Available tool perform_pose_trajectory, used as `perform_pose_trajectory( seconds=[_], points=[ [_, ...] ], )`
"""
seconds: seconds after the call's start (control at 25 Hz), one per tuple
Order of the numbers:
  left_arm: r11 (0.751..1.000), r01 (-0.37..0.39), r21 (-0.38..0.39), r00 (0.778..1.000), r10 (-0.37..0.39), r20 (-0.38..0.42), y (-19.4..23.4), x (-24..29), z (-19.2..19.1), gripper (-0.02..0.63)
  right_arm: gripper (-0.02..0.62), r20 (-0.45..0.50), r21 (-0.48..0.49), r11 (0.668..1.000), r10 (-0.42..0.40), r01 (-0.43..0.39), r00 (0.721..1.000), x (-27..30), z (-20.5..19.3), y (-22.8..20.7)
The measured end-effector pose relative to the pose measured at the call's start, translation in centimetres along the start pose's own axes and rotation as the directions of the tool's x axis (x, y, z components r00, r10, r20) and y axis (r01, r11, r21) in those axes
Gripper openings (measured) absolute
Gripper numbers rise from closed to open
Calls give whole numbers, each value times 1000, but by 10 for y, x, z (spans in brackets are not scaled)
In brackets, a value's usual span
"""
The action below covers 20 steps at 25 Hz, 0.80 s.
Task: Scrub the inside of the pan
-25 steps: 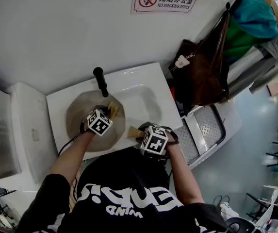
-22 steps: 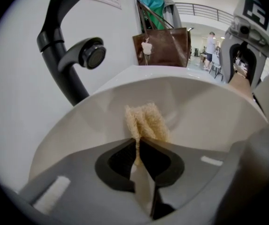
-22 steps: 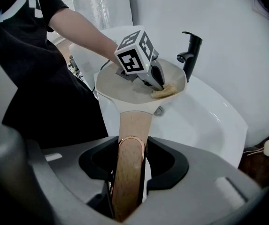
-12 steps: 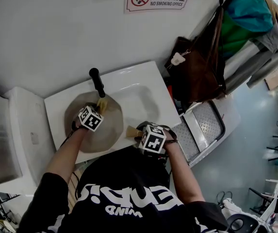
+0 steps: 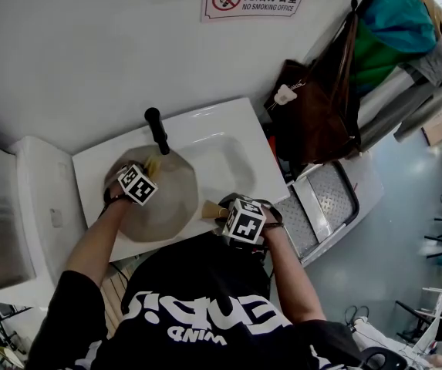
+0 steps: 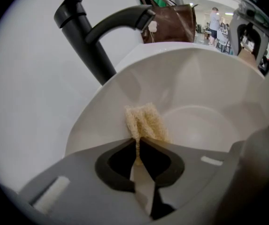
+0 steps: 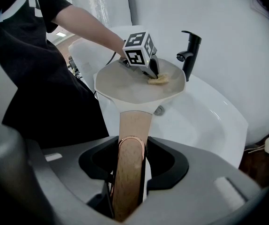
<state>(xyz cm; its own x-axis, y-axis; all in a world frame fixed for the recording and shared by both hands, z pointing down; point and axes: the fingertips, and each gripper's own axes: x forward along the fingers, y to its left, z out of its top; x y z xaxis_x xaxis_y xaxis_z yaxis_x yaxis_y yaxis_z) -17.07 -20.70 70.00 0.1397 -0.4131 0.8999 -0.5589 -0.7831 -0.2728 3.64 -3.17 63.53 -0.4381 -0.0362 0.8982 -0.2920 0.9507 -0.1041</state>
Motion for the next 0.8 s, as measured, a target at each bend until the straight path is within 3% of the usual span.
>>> perform_pose_trajectory(
  seconds=[0.32,0.64,0.8],
  points=[
    [995,37,93,993,-26,-113,0,-3,-24,23,175,5,6,1000,5,-5,1000,0,0,0],
    [973,168,160,960,-125,-252,-20,-12,-49,21,175,24,14,1000,13,-14,1000,0,1,0],
    [963,213,163,949,-164,-269,-30,-18,-56,21,175,27,10,1000,14,-15,1000,-1,3,0]
  ],
)
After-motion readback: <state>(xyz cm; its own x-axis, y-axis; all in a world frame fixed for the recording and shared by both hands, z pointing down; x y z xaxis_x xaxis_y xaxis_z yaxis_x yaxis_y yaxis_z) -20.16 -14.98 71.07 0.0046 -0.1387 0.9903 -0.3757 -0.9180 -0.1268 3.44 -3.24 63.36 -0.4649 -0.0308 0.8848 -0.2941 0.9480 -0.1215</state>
